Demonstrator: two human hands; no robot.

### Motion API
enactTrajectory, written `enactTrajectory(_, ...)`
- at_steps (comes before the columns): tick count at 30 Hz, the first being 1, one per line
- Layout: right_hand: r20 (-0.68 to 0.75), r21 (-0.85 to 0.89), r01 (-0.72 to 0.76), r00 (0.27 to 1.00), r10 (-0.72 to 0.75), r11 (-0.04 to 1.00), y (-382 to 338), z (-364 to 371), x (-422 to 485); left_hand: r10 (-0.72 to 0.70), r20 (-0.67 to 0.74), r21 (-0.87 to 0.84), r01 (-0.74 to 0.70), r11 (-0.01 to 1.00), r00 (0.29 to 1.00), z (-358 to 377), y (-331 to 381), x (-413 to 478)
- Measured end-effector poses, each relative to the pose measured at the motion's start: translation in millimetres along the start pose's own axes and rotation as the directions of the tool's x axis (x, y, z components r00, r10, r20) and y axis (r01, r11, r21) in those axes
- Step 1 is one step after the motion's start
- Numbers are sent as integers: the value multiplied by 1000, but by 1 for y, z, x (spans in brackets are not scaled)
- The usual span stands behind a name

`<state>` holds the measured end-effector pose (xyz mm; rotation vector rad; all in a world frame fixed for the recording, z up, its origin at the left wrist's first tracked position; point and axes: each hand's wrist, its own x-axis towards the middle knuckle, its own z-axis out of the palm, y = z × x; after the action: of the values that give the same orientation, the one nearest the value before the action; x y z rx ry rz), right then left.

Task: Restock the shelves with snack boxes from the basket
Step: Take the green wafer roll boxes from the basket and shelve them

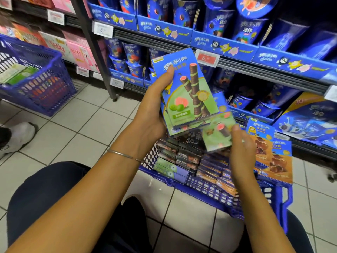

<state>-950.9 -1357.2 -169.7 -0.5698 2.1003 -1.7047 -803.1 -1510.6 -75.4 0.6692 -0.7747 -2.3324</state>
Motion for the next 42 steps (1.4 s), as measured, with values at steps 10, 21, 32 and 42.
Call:
enactTrajectory(10, 162, 571, -39, 985, -66, 820, -100, -16, 7, 63, -110, 108, -51, 993, 992, 5, -5, 1)
enactTrajectory(21, 496, 309, -152, 868, -23, 939, -98, 14, 1, 7, -85, 190, 9, 982, 996, 7, -20, 6)
enactTrajectory(32, 702, 479, -433, 711, -37, 764, -99, 13, 12, 30, -82, 332, -1, 943, 996, 11, -25, 7)
enactTrajectory(42, 658, 402, -465, 746, 105, 789, -74, 30, 26, 2, -221, 388, 86, 918, 975, -2, -37, 26)
